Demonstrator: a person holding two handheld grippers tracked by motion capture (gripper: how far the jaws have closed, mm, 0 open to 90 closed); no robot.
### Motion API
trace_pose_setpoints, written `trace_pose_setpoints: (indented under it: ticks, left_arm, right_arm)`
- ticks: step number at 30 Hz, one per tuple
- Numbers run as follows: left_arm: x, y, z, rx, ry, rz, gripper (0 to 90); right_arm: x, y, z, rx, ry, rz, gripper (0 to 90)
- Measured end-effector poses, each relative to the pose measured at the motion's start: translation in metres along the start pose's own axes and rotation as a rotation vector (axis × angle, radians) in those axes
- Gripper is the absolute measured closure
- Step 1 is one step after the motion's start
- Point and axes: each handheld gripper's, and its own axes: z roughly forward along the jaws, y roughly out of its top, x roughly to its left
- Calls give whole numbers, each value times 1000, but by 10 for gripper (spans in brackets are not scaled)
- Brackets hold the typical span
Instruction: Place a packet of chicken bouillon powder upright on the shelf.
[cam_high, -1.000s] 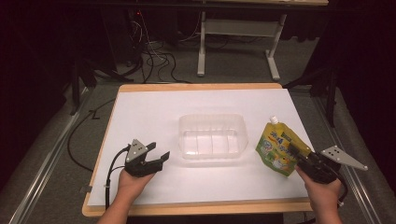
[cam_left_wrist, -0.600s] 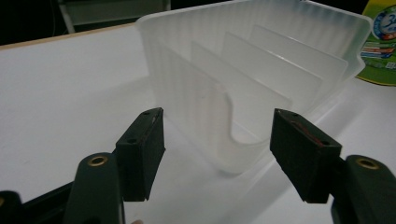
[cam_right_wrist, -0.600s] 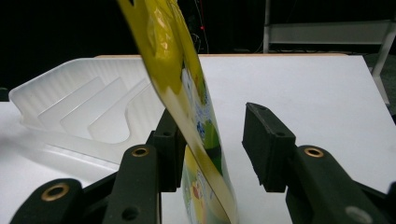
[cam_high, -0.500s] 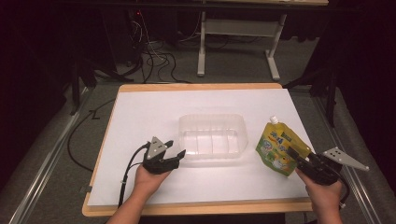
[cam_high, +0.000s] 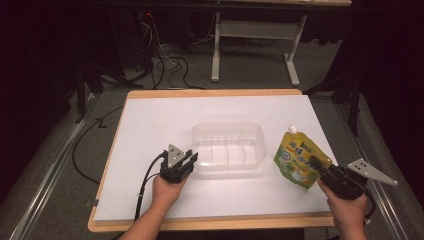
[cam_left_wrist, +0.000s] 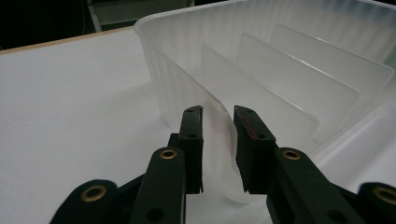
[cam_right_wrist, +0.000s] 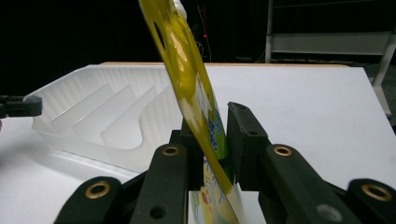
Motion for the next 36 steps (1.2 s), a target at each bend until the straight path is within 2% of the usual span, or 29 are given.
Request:
trace_pose_setpoints:
  ticks: [4,7,14,21,28,33,36]
  left_arm:
    - [-6,0,0,1,7,14,755]
    - [-9,0,0,3,-4,20,759]
    - [-14,0,-1,5,-13,28,740]
    - [-12,-2,-4,4,-45,33,569]
    - [-12,-4,-5,0,-64,36,502]
    - [-13,-6,-5,8,-71,56,499]
    - [-12,-6,-3,9,-75,51,499]
  right_arm:
    - [1,1,1,1,0,0,831]
    - [2,2,1,14,-4,4,894]
    - [7,4,3,22,-10,6,900]
    - [9,8,4,12,-29,30,900]
    - [9,16,-2,-37,-52,64,900]
    - [12,24,-5,-73,-67,73,900]
    - [14,30,-6,-92,-78,79,900]
